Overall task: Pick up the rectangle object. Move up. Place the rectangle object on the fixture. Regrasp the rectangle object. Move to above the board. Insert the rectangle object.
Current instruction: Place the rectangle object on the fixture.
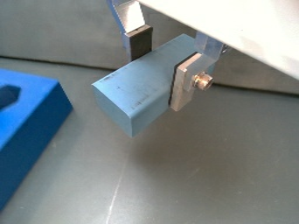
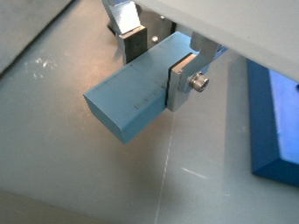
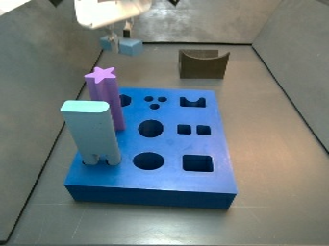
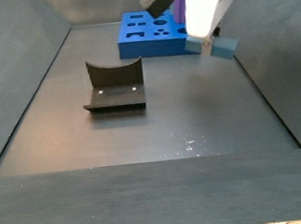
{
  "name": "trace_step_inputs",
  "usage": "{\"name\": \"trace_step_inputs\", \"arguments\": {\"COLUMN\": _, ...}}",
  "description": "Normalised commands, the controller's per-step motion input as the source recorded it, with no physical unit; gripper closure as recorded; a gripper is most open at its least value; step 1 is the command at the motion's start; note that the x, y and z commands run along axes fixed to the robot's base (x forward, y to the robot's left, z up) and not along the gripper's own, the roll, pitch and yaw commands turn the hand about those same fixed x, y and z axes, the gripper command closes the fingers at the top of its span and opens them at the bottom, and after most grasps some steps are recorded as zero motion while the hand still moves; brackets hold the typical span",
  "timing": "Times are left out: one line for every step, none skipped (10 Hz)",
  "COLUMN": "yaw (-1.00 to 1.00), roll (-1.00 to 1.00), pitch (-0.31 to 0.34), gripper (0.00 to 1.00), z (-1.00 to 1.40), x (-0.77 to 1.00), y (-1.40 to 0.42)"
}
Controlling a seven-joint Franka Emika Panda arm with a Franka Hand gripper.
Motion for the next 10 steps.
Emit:
{"name": "trace_step_inputs", "arguments": {"yaw": 0.0, "roll": 0.14, "pitch": 0.082, "gripper": 1.0, "z": 1.0, "x": -0.03, "y": 0.01}}
{"name": "trace_step_inputs", "arguments": {"yaw": 0.0, "roll": 0.16, "pitch": 0.086, "gripper": 1.0, "z": 1.0, "x": -0.03, "y": 0.02}}
{"name": "trace_step_inputs", "arguments": {"yaw": 0.0, "roll": 0.17, "pitch": 0.093, "gripper": 1.0, "z": 1.0, "x": -0.03, "y": 0.02}}
{"name": "trace_step_inputs", "arguments": {"yaw": 0.01, "roll": 0.19, "pitch": 0.099, "gripper": 1.0, "z": 1.0, "x": -0.03, "y": 0.02}}
{"name": "trace_step_inputs", "arguments": {"yaw": 0.02, "roll": 0.2, "pitch": 0.106, "gripper": 1.0, "z": 0.9, "x": -0.03, "y": 0.02}}
{"name": "trace_step_inputs", "arguments": {"yaw": 0.02, "roll": 0.21, "pitch": 0.118, "gripper": 1.0, "z": 0.74, "x": -0.02, "y": 0.01}}
{"name": "trace_step_inputs", "arguments": {"yaw": 0.03, "roll": 0.22, "pitch": 0.13, "gripper": 1.0, "z": 0.65, "x": -0.02, "y": 0.01}}
{"name": "trace_step_inputs", "arguments": {"yaw": 0.03, "roll": 0.21, "pitch": 0.144, "gripper": 1.0, "z": 0.49, "x": -0.01, "y": 0.01}}
{"name": "trace_step_inputs", "arguments": {"yaw": 0.03, "roll": 0.18, "pitch": 0.15, "gripper": 1.0, "z": 0.36, "x": 0.0, "y": 0.01}}
{"name": "trace_step_inputs", "arguments": {"yaw": 0.03, "roll": 0.16, "pitch": 0.155, "gripper": 1.0, "z": 0.23, "x": 0.0, "y": 0.01}}
